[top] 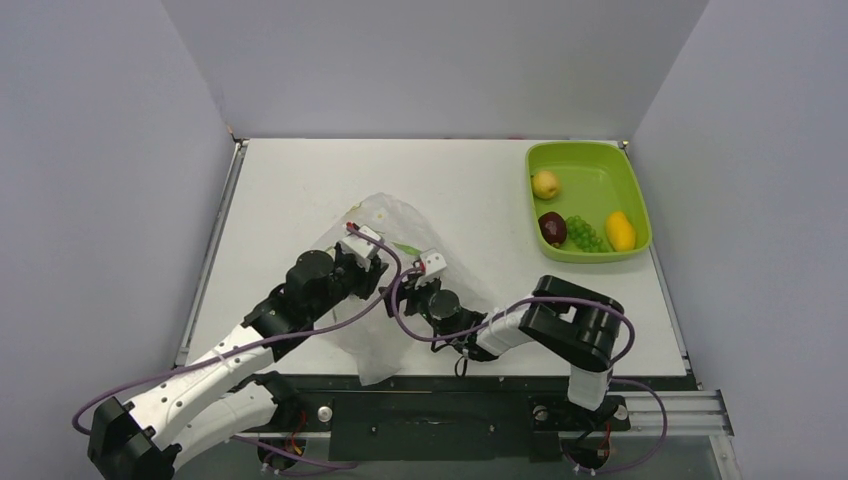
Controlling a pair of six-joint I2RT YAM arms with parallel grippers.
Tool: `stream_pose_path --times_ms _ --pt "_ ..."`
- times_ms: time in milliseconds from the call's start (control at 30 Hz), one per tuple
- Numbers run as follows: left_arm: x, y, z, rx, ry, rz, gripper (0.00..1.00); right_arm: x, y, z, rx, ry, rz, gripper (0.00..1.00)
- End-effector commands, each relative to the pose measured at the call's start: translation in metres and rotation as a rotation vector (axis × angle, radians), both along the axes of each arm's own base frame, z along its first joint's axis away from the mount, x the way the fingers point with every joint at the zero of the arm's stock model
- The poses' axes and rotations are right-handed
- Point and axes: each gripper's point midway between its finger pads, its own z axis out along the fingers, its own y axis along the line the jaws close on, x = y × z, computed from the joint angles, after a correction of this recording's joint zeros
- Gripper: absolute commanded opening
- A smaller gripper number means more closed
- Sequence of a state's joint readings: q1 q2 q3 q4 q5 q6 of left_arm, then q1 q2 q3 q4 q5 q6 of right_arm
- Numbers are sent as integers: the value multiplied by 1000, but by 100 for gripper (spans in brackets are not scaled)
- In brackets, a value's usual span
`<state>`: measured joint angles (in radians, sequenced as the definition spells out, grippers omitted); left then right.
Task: Take the fake fruits out of the plastic bag
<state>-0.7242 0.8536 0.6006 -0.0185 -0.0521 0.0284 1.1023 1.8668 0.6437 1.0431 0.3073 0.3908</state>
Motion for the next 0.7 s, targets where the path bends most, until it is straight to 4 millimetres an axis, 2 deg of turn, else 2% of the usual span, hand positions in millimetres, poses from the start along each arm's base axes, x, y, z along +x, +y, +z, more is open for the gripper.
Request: stream_pose_path --times_ms 0,100,133,167,200,233,267,300,333,367,400,500,533,567,600,633,667 --pt "-1 1 27 -29 -16 13 34 0 -3 46 141 -31 -2 73" --pt "-10 5 32 -54 31 21 38 2 1 49 157 -24 11 72" --pt "-11 5 43 -73 32 23 39 1 3 50 162 -24 17 72" --pt "-16 9 42 -76 71 42 40 1 4 50 165 -21 19 72" --pt "-17 12 57 -100 65 57 41 1 7 52 172 -20 28 72" --pt "-19 23 57 -108 91 113 42 1 8 51 169 -16 32 72" --pt "-18 35 73 -137 71 172 42 1 11 53 178 -14 39 72" --pt "-23 42 72 -146 106 208 43 1 12 51 179 -8 40 71" --pt "-25 53 87 -179 81 250 44 1 15 53 191 -2 41 71" --pt "-30 59 84 -191 114 279 45 2 15 50 185 6 40 71" --pt "-35 65 97 -227 104 287 46 3 16 52 193 10 36 71" --pt "-51 79 112 -312 129 321 48 5 15 50 191 23 24 71" --pt "-49 94 117 -340 114 403 48 6 14 49 183 27 17 71" --pt "-51 104 115 -371 141 471 48 6 15 49 183 28 18 71" --pt "-45 122 113 -370 130 589 48 7 15 49 181 31 20 71" --pt "-44 130 109 -374 150 652 48 6 18 50 186 33 38 71" --pt "-35 135 102 -326 151 722 48 7 19 48 182 37 45 71"
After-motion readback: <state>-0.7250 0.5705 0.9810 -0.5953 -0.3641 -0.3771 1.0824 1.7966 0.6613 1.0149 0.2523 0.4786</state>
